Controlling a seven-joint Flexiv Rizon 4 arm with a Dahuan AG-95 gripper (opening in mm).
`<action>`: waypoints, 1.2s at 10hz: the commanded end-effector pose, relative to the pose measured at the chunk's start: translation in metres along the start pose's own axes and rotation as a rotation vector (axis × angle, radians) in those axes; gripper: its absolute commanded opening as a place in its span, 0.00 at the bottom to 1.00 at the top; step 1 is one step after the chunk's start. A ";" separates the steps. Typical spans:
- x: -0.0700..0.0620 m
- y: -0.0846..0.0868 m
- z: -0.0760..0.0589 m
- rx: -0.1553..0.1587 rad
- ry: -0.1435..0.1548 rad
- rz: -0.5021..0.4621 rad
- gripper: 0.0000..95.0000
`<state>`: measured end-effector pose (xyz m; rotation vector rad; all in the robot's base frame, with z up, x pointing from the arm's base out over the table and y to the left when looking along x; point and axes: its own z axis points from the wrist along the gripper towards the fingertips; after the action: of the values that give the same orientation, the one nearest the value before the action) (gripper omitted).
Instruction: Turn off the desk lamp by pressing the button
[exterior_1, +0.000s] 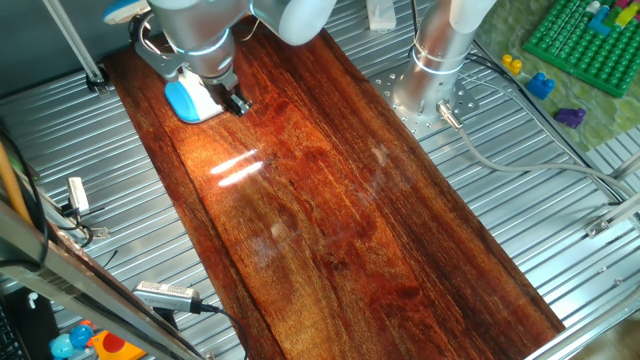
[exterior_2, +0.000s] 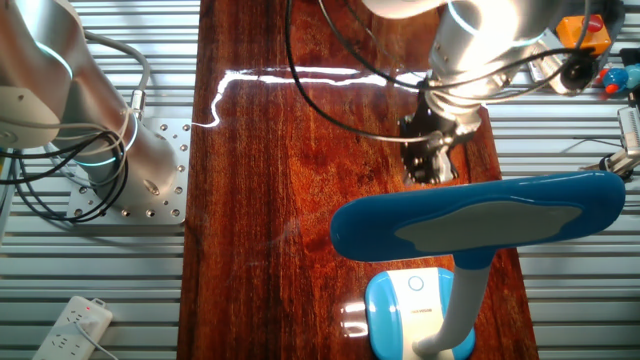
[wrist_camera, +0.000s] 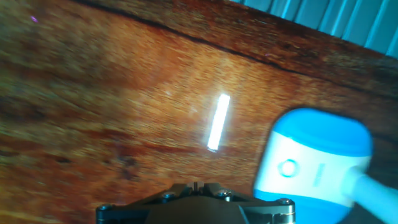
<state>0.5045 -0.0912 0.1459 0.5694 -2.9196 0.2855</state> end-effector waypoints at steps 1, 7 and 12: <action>0.004 -0.022 0.011 0.029 0.011 -0.038 0.00; -0.002 -0.055 0.025 0.068 0.034 -0.094 0.00; -0.016 -0.060 0.037 0.240 0.117 -0.143 0.00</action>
<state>0.5342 -0.1471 0.1178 0.7526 -2.7556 0.5988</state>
